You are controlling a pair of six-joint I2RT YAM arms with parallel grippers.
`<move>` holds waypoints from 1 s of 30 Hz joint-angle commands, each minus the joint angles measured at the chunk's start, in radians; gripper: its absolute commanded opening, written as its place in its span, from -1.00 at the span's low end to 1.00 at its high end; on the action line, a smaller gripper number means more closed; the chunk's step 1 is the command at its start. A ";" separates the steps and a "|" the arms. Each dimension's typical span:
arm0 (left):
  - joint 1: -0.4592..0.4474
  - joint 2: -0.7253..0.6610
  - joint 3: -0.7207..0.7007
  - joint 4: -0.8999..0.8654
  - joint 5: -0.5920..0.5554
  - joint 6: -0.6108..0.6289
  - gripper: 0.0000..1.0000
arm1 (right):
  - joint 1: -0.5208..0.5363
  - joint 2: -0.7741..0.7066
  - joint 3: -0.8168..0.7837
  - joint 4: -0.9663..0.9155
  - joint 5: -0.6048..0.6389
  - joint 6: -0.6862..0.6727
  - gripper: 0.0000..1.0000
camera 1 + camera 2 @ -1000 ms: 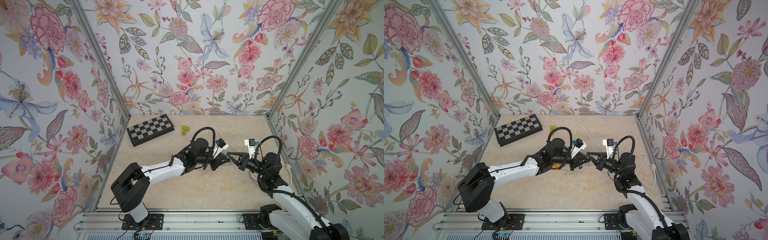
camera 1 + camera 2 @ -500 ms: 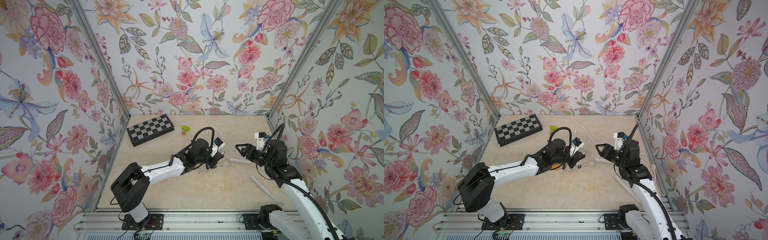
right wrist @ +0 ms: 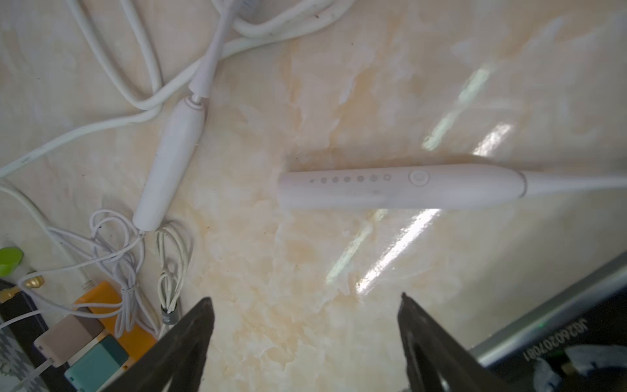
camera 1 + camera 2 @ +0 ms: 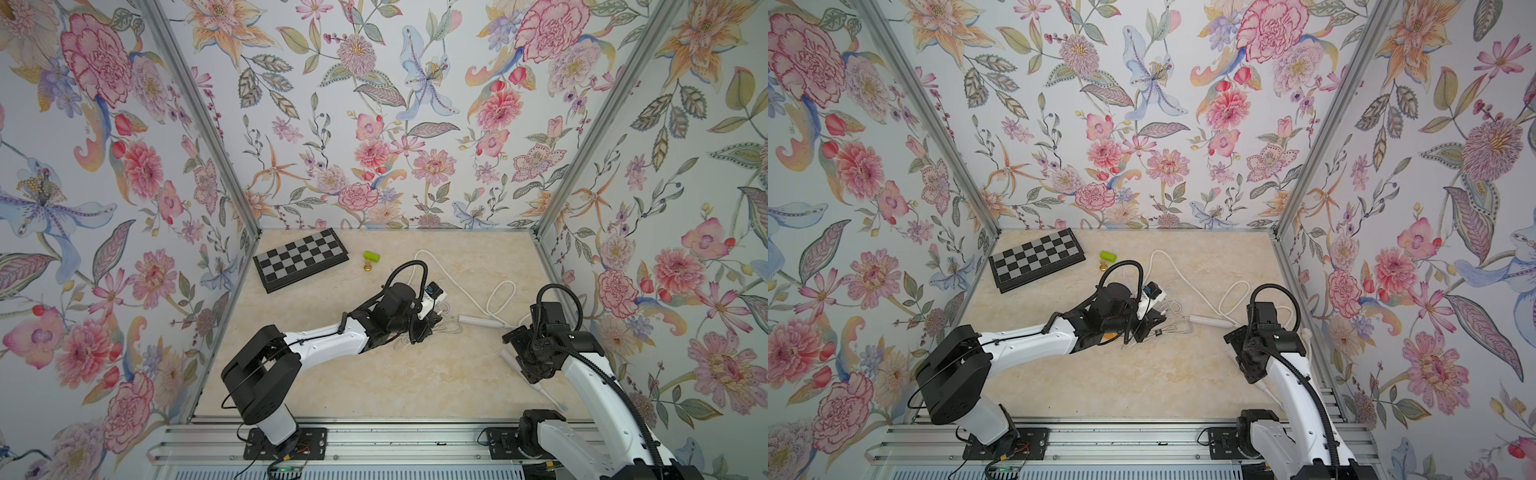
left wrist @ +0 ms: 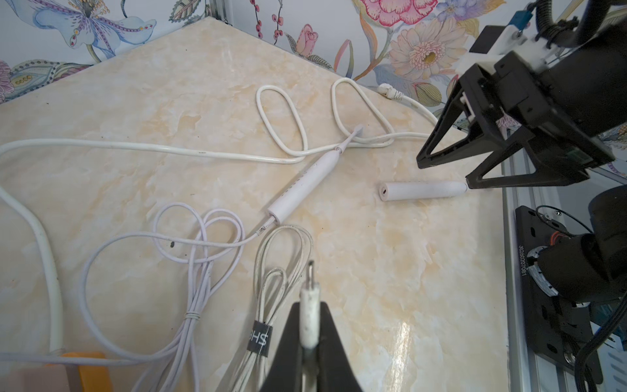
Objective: Charge the electric toothbrush
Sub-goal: Pick up the electric toothbrush from the center of the board.
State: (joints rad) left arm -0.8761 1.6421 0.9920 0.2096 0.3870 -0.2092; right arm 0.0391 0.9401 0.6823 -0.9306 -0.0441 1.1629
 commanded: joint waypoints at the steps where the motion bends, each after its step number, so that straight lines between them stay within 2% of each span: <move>1: 0.010 -0.046 -0.030 0.020 0.013 0.005 -1.00 | 0.011 -0.007 -0.034 -0.033 0.060 0.198 0.73; 9: 0.008 -0.056 -0.058 0.017 0.023 0.024 -1.00 | -0.009 0.032 -0.081 0.011 0.179 0.317 0.77; 19: 0.010 -0.068 -0.069 0.021 0.026 0.017 -1.00 | -0.060 0.169 -0.116 0.146 0.181 0.344 0.79; 23: 0.011 -0.069 -0.076 0.024 0.015 0.020 -1.00 | -0.069 0.207 -0.120 0.153 0.199 0.354 0.73; 30: 0.010 -0.068 -0.072 0.020 0.003 0.024 -1.00 | -0.081 0.261 -0.140 0.223 0.161 0.319 0.51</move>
State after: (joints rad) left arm -0.8761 1.5986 0.9272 0.2176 0.4038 -0.1978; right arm -0.0364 1.1774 0.5488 -0.7326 0.1200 1.4761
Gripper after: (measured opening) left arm 0.090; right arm 0.763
